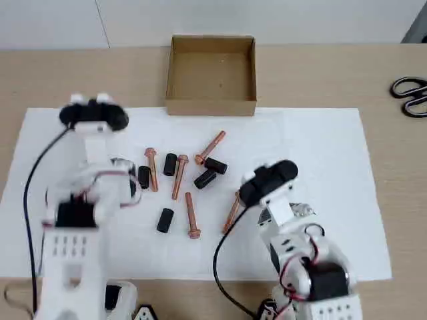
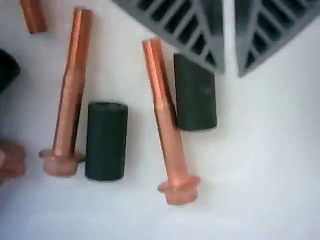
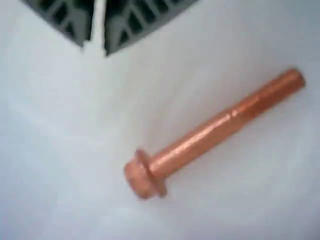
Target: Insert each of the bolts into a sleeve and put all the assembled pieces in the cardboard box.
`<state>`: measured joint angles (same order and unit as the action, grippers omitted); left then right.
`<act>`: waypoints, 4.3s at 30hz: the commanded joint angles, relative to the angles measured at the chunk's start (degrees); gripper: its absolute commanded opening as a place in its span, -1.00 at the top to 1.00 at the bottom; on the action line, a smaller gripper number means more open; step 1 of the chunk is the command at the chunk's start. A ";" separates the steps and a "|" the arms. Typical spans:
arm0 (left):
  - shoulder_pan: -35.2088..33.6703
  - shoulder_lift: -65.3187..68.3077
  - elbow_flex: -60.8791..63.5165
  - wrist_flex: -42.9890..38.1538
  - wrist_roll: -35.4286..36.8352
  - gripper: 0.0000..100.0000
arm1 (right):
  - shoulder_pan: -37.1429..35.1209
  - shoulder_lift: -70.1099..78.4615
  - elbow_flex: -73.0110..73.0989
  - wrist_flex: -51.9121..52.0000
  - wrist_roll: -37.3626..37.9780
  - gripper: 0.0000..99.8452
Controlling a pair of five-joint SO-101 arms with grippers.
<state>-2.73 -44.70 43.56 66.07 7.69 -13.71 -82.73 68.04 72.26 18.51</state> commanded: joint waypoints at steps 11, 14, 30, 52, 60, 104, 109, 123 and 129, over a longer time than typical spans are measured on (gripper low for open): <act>-0.44 20.04 -21.23 5.01 7.82 0.99 | -2.86 56.84 -50.64 9.98 -0.18 0.95; -0.44 20.31 -21.23 5.01 9.85 0.99 | -5.23 69.05 -61.10 15.16 0.00 0.94; -6.59 20.04 -21.32 5.19 9.76 0.99 | -10.51 101.58 -91.52 21.05 5.45 0.94; -24.53 20.48 -19.82 4.13 19.60 0.99 | -12.00 119.16 -109.19 22.55 10.02 0.74; -24.62 20.22 -10.77 -3.87 21.01 0.99 | -11.74 121.71 -112.09 22.37 10.02 0.71; -24.53 20.04 -6.99 -7.47 21.01 0.99 | -17.01 122.59 -110.77 23.69 8.18 0.71; -24.53 20.04 -6.99 -7.47 21.01 0.99 | -15.78 125.14 -110.77 23.78 8.09 0.71; -24.53 20.04 -6.99 -7.47 21.01 0.99 | -13.76 132.88 -110.51 23.96 8.00 0.71; -24.53 20.04 -6.99 -7.47 21.01 0.99 | -13.58 135.78 -110.68 23.96 8.00 0.71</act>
<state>-27.25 -23.96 36.97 59.82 28.35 -28.04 50.55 -43.16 95.65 26.95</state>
